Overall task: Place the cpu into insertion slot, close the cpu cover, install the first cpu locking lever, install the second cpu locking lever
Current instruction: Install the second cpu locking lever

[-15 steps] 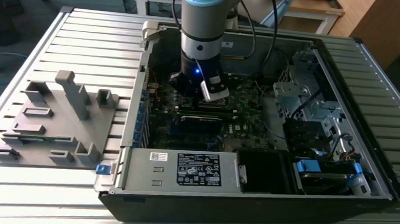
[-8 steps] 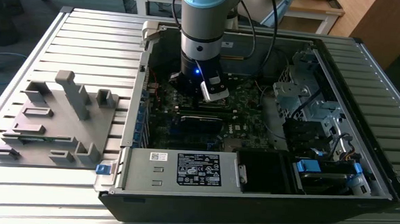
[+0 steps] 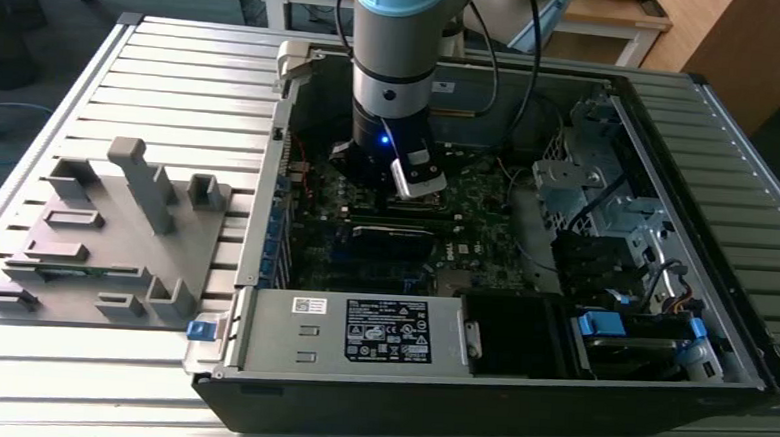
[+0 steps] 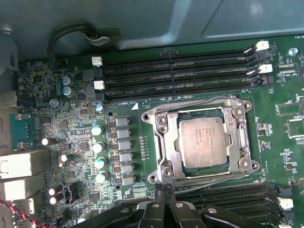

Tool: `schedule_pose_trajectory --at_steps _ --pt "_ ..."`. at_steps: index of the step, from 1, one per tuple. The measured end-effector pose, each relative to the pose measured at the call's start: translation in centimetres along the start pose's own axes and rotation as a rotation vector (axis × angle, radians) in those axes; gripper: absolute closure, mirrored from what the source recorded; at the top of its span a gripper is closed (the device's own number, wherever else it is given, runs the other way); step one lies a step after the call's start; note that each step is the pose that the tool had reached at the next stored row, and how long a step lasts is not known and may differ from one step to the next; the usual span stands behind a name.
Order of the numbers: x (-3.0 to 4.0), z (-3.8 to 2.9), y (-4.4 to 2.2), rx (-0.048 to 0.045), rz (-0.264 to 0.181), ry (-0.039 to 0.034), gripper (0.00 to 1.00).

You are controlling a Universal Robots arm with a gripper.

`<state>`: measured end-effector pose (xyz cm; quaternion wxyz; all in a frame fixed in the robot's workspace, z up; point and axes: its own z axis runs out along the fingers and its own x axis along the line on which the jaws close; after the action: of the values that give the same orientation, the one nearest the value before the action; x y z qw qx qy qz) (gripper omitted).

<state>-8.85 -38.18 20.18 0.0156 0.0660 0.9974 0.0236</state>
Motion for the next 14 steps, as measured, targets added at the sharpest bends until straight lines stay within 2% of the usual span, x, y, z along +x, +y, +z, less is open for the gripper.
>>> schedule_pose_trajectory --at_steps 3,7,14 --pt "0.07 0.04 -0.01 -0.0013 0.0 0.0003 0.9" --pt "0.1 0.08 -0.01 -0.0088 0.0 0.0012 0.9" --pt "0.1 0.11 -0.02 -0.0114 0.0 0.0017 0.9"
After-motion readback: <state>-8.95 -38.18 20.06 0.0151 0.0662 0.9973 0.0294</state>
